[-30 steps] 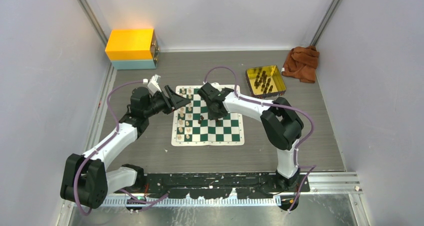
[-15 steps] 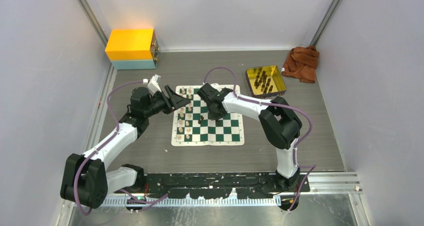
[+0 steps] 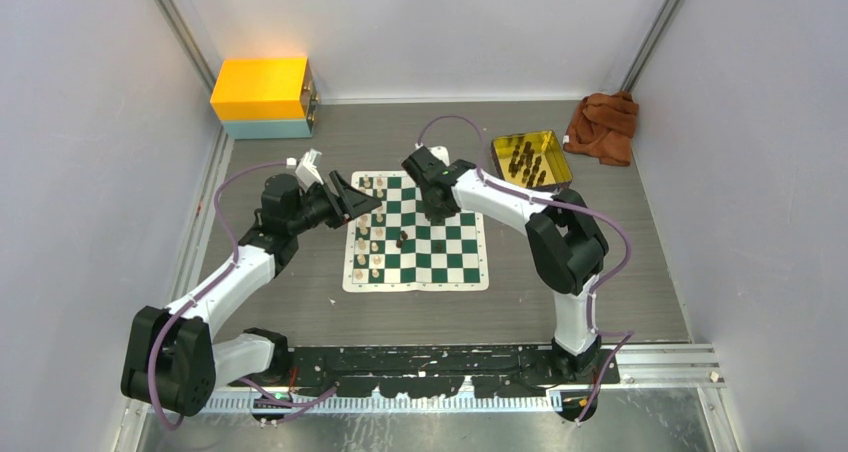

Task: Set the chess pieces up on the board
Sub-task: Pick up the chess piece from the chessboard, then place the chess piece on the chessboard.

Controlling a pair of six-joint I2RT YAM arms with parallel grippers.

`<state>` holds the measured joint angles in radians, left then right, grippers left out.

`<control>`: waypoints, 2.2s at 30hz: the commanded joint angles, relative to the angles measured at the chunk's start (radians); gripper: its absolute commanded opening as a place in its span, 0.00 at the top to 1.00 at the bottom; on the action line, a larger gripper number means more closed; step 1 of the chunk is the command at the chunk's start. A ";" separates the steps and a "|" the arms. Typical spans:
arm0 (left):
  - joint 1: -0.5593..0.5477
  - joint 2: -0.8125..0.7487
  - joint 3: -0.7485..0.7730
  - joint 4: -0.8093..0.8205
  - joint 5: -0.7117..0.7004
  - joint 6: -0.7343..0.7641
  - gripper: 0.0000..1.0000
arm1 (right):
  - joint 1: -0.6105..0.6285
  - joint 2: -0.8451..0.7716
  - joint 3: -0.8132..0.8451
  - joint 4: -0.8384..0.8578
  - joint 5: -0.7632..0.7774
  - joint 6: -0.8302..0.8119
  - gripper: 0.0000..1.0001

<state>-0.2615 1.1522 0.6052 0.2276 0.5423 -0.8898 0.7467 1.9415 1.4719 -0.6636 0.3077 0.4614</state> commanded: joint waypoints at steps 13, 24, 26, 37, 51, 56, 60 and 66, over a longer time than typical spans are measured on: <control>-0.004 0.007 0.013 0.045 0.001 0.005 0.43 | -0.144 0.038 0.091 0.040 -0.005 -0.028 0.99; -0.004 0.031 0.010 0.062 0.000 0.006 0.43 | -0.156 0.096 0.131 0.047 -0.030 -0.031 0.99; -0.004 0.035 0.011 0.064 0.000 0.006 0.43 | -0.160 0.103 0.133 0.047 -0.034 -0.030 0.99; -0.004 0.059 0.009 0.082 0.002 0.005 0.43 | -0.171 0.127 0.133 0.056 -0.045 -0.032 0.99; -0.004 0.070 0.010 0.088 0.002 0.006 0.43 | -0.179 0.137 0.128 0.059 -0.057 -0.041 0.91; -0.004 0.067 0.009 0.087 0.002 0.005 0.43 | -0.180 0.127 0.127 0.059 -0.064 -0.048 0.75; -0.004 0.066 0.006 0.088 0.002 0.002 0.43 | -0.180 0.111 0.126 0.057 -0.066 -0.058 0.62; -0.004 0.052 0.005 0.084 0.000 -0.001 0.43 | -0.178 0.076 0.118 0.056 -0.058 -0.071 0.58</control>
<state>-0.2619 1.2221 0.6052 0.2577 0.5423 -0.8894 0.5716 2.0754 1.5673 -0.6273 0.2417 0.4122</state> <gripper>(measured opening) 0.566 0.424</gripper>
